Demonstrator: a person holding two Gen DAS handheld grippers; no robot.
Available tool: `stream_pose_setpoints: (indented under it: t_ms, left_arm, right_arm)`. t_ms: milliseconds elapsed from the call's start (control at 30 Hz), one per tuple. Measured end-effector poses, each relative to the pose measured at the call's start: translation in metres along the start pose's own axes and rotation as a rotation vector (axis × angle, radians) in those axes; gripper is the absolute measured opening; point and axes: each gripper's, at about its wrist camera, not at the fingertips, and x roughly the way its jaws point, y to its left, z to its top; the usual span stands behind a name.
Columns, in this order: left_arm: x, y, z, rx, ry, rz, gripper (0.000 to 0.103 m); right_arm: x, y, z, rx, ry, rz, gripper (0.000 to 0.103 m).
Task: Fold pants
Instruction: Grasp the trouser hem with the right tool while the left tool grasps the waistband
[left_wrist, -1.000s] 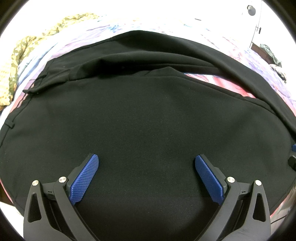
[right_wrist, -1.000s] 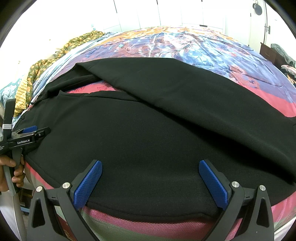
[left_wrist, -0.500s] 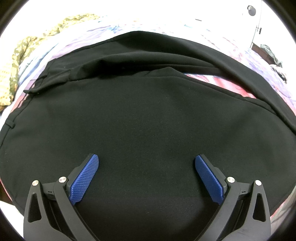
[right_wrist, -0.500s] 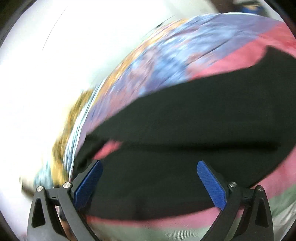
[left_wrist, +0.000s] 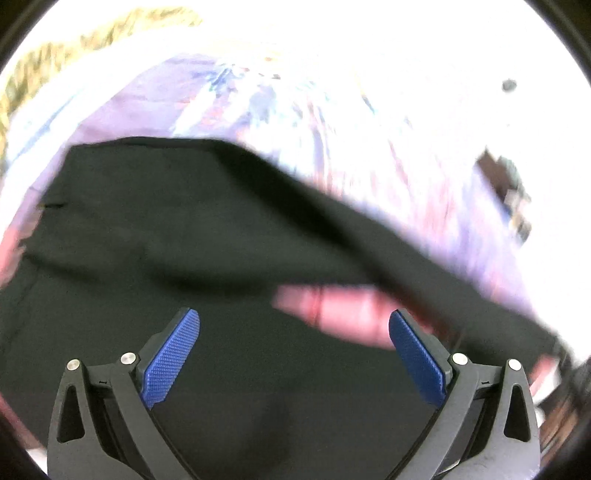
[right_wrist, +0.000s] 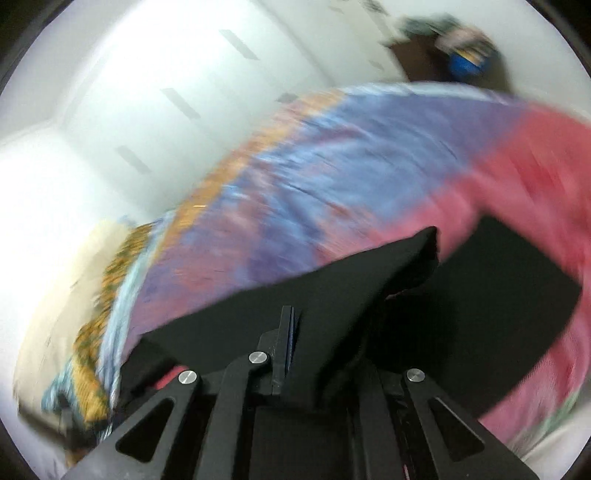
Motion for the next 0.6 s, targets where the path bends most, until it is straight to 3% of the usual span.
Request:
stream_pose_setpoints:
  t_ms: [67, 133, 300, 333, 367, 400, 433, 500, 600]
  left_arm:
    - [0.033, 0.013, 0.04, -0.106, 0.049, -0.046, 0.102]
    - [0.068, 0.023, 0.072, -0.173, 0.099, 0.006, 0.102]
    - [0.108, 0.029, 0.108, -0.271, 0.144, -0.022, 0.101]
    - [0.113, 0.029, 0.11, -0.282, 0.145, -0.021, 0.094]
    - [0.116, 0.029, 0.108, -0.289, 0.143, -0.014, 0.08]
    - [0.119, 0.03, 0.107, -0.292, 0.151, -0.012, 0.023]
    - [0.119, 0.032, 0.105, -0.307, 0.164, -0.006, 0.006]
    - [0.098, 0.036, 0.097, -0.322, 0.112, -0.039, 0.006]
    - [0.028, 0.029, 0.103, -0.249, -0.026, -0.08, 0.006]
  right_arm:
    - [-0.011, 0.023, 0.008, -0.062, -0.012, 0.054, 0.008]
    - [-0.022, 0.037, 0.012, -0.111, -0.019, 0.096, 0.008]
    - [-0.06, 0.05, 0.008, -0.171, -0.042, 0.206, 0.008]
    - [-0.068, 0.047, 0.007, -0.167, -0.05, 0.241, 0.008]
    - [-0.076, 0.043, 0.006, -0.161, -0.054, 0.277, 0.008]
    - [-0.08, 0.04, 0.004, -0.158, -0.053, 0.294, 0.007]
    - [-0.083, 0.037, 0.003, -0.156, -0.044, 0.298, 0.007]
    - [-0.078, 0.027, 0.002, -0.163, -0.015, 0.233, 0.007]
    - [-0.059, 0.005, 0.012, -0.12, 0.021, 0.163, 0.008]
